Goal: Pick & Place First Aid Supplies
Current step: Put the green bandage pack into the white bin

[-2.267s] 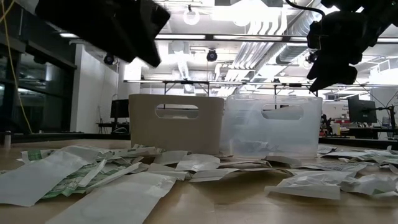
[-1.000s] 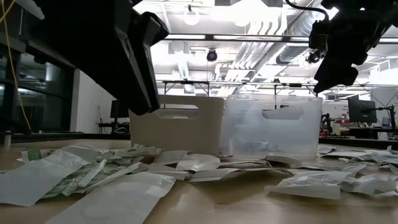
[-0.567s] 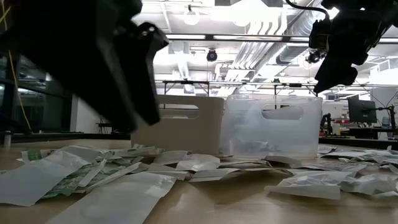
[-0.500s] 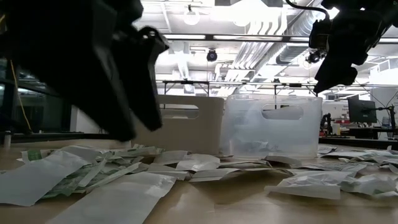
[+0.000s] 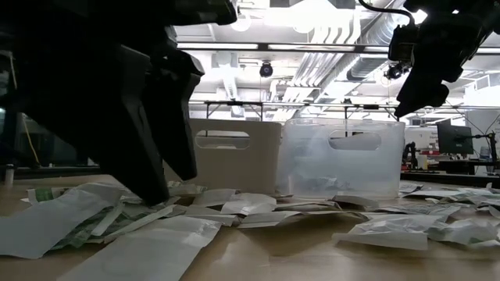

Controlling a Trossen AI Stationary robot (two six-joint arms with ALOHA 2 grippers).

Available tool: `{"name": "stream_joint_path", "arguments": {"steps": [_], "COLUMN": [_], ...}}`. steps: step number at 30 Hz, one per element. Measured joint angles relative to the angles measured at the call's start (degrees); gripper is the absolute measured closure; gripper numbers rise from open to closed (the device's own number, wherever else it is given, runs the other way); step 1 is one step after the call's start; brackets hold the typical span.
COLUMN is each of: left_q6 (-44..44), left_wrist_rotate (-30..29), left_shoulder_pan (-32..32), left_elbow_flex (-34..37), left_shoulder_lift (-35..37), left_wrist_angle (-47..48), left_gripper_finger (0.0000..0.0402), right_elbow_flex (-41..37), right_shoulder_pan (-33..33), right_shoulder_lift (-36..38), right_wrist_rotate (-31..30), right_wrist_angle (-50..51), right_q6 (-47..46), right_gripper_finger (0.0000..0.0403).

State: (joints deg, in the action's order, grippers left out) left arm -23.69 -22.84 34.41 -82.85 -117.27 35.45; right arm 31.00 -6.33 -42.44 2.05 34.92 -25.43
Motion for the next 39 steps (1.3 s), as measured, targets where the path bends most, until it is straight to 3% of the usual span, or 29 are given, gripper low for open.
{"name": "stream_joint_path", "arguments": {"steps": [14, 33, 39], "left_q6": [-0.7, -1.2, -1.2], "left_wrist_rotate": [3.7, 6.8, 7.3], "left_shoulder_pan": [-3.4, -3.3, -3.3], "left_elbow_flex": [0.0, 0.0, 0.0], "left_shoulder_lift": [0.0, 0.0, 0.2], "left_wrist_angle": [2.7, 2.0, 2.0], "left_gripper_finger": [0.0188, 0.0391, 0.0399], "right_elbow_flex": [0.0, 0.0, 0.0], "right_shoulder_pan": [0.0, 0.0, 0.0], "right_shoulder_lift": [0.0, 0.0, 0.0], "right_wrist_rotate": [0.0, -0.1, -0.1], "right_wrist_angle": [0.0, 0.0, 0.0], "right_q6": [0.0, 0.5, 0.5], "right_gripper_finger": [0.0181, 0.0181, 0.0181]}}
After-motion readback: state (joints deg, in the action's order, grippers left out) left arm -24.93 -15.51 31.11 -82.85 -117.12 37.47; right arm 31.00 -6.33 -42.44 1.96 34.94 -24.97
